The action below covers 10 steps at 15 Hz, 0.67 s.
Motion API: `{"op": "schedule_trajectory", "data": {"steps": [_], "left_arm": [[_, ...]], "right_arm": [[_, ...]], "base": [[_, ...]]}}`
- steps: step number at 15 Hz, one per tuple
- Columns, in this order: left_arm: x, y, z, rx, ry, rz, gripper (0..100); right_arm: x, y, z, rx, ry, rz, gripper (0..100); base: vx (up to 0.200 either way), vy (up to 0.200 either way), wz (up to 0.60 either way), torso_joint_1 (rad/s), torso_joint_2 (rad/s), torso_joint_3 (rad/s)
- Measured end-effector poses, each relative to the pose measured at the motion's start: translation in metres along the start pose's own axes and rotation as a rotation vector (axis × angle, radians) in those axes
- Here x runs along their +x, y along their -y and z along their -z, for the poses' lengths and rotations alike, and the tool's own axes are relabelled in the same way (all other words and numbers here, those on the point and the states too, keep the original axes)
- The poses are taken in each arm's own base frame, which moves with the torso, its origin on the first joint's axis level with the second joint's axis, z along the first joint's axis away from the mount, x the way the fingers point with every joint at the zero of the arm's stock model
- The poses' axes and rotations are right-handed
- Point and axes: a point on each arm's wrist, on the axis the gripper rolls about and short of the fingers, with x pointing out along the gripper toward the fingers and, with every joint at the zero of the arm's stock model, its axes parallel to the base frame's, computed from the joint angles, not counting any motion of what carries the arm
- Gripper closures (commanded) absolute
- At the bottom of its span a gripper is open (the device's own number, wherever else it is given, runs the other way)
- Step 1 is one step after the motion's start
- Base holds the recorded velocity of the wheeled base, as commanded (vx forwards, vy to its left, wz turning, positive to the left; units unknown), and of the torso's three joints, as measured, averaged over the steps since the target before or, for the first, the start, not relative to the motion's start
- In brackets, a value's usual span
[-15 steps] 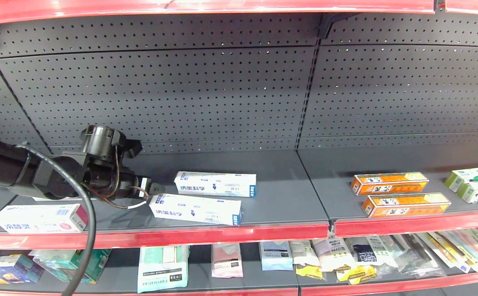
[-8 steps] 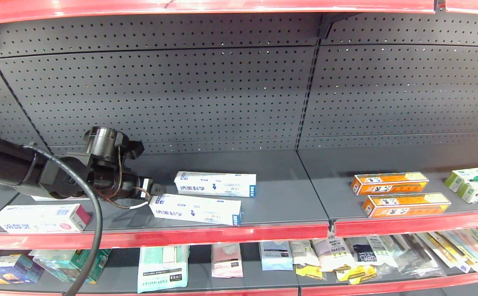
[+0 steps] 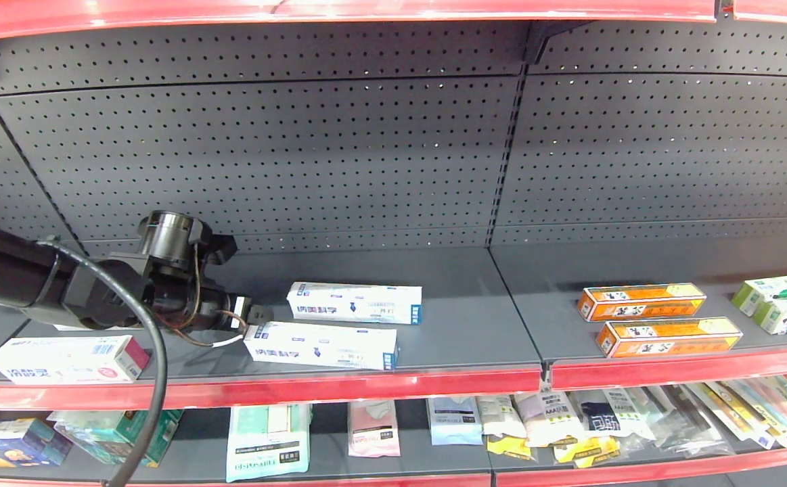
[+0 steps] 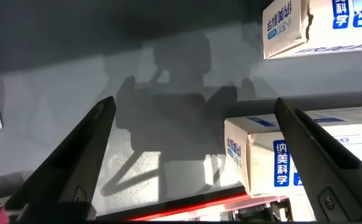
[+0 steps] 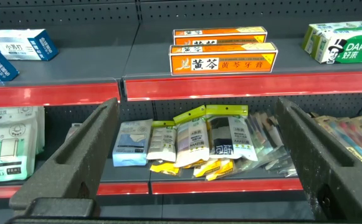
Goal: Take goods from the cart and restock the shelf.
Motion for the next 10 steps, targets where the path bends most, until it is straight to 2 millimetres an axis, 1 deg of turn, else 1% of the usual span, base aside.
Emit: {"op": "schedule_trajectory", "data": {"steps": [10], "left_arm": [[-0.0060,0.0034,0.0062,0.003,-0.018,0.006,0]], "right_arm": [[0.0000,0.0000,0.0000,0.000,0.000,0.000,0]], "base": [[0.000,0.000,0.00,0.000,0.00,0.000]]}}
